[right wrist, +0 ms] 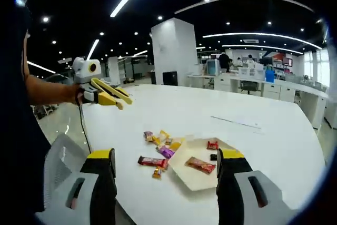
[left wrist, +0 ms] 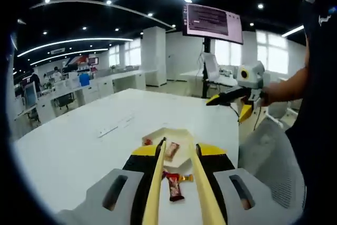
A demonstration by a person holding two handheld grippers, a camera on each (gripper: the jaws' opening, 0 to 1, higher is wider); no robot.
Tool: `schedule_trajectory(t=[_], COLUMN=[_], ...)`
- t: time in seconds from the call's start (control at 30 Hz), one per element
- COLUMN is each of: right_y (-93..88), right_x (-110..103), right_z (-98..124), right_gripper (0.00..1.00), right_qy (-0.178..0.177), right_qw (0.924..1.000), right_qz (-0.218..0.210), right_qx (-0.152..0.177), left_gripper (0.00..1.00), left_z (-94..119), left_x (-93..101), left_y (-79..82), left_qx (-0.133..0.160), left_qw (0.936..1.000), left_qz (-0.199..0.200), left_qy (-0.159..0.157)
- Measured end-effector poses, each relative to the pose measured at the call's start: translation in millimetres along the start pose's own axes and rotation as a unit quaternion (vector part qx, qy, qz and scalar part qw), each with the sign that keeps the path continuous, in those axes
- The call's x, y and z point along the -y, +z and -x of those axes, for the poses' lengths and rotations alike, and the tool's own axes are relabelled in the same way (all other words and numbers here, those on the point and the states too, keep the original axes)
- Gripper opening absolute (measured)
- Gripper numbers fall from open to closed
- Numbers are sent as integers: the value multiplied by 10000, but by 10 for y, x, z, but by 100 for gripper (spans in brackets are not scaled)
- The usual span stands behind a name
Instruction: Place the target food into the container with the food tongs after gripping and lifting it, then release it inside without dropping or visibly crushing the food.
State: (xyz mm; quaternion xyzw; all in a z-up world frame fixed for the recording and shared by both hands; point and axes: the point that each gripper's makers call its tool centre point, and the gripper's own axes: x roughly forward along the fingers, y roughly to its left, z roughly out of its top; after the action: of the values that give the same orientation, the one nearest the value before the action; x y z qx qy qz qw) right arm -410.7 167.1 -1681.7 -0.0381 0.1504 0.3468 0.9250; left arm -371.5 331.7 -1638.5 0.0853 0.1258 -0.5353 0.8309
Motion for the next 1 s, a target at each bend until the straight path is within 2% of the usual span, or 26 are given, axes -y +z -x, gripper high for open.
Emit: schedule_trajectory(t=[0.03,0.1,0.17,0.27,0.33,0.4,0.47,0.57,0.7,0.73,0.8,0.83,0.87,0.93,1.0], right_y=[-32,-93,-100,-103,-139,-190,-216,-206,-255,-260,-265,-266,-270,-283,-294], right_x=[6,24,24,13,15,22,15,-4,-17,-24,-38,-40,-43,-40,-31], right_z=[5,22,43,33,14,-5,-8,-9,-27,-32,-38,-38,-39,-38,-36], right_gripper=[83,87,87,89,88,88,87,87,87,86,86,86,86,85,85], right_qy=[-70,-224,-258,-368,-449,-503,-488,-441,-398,-389,-370,-366,-357,-355,-356], right_qw=[10000,9996,9982,9983,9980,9978,9978,9983,9988,9989,9991,9991,9991,9991,9991], right_qz=[-23,-135,-515,-427,-416,-406,-431,-374,-279,-255,-220,-207,-205,-217,-234], right_qx=[20,45,158,178,169,148,89,99,-1,-14,-28,-28,-33,-49,-45], left_gripper=[23,23,23,23,23,23,22,23,23,23,23,23,23,23,23], left_z=[-9,-34,-57,-96,-127,-159,-182,-223,-285,-304,-340,-356,-372,-435,-478], left_x=[-15,-23,-25,-30,-62,-55,-68,-95,-190,-198,-216,-231,-236,-246,-268], left_y=[-54,-134,-211,-314,-399,-472,-575,-648,-752,-809,-828,-860,-946,-985,-1125], left_qx=[-75,-134,-209,-351,-475,-504,-572,-617,-725,-819,-753,-804,-981,-956,-1232], left_qw=[9999,9999,9998,9994,9988,9986,9983,9980,9971,9962,9966,9960,9940,9944,9910], left_qz=[90,-55,-6,31,11,115,125,156,93,249,290,298,421,355,368], left_qy=[27,33,10,10,118,51,12,29,190,167,175,239,245,282,368])
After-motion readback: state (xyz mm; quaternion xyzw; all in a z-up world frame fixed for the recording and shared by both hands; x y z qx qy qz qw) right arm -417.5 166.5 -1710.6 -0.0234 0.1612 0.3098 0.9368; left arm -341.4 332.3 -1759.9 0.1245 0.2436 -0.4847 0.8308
